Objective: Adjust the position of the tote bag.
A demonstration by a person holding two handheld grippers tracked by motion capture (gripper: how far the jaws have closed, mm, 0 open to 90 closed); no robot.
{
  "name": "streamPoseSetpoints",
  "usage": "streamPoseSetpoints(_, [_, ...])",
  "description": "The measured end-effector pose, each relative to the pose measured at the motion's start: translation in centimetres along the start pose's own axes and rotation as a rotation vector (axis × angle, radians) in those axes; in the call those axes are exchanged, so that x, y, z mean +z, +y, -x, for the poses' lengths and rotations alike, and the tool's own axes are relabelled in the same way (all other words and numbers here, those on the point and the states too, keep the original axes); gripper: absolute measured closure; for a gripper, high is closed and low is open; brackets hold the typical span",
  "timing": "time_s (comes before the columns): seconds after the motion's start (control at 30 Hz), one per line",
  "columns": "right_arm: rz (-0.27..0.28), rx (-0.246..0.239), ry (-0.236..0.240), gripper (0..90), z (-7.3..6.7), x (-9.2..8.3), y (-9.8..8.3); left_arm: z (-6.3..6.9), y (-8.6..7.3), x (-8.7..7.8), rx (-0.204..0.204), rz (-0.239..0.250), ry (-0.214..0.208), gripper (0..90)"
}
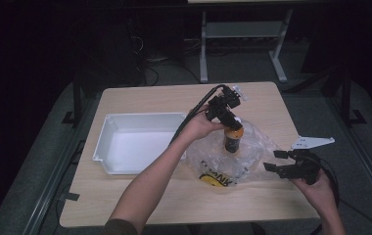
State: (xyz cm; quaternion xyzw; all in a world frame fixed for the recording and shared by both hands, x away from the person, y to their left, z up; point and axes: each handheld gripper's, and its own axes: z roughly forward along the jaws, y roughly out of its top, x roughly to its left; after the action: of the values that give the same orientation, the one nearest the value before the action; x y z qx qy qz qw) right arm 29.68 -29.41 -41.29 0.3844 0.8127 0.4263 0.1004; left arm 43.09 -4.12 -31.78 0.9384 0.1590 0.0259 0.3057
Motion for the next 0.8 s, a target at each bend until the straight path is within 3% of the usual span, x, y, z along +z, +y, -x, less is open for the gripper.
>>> streamPoseSetpoints(0.27, [0.008, 0.002, -0.004, 30.6, 0.1, -0.2, 0.0, 0.2, 0.2, 0.0, 0.0, -0.005, 0.008, 59.1])
streamPoseSetpoints(0.47, [0.015, 0.006, -0.005, 30.6, 0.1, -0.3, 0.0, 0.6, 0.6, 0.0, 0.024, -0.026, 0.006, 59.1])
streamPoseSetpoints(0.8, [0.021, 0.014, -0.011, 30.4, 0.4, -0.6, -0.1, 1.0, 1.1, -0.6, 0.014, 0.002, -0.002, 59.2])
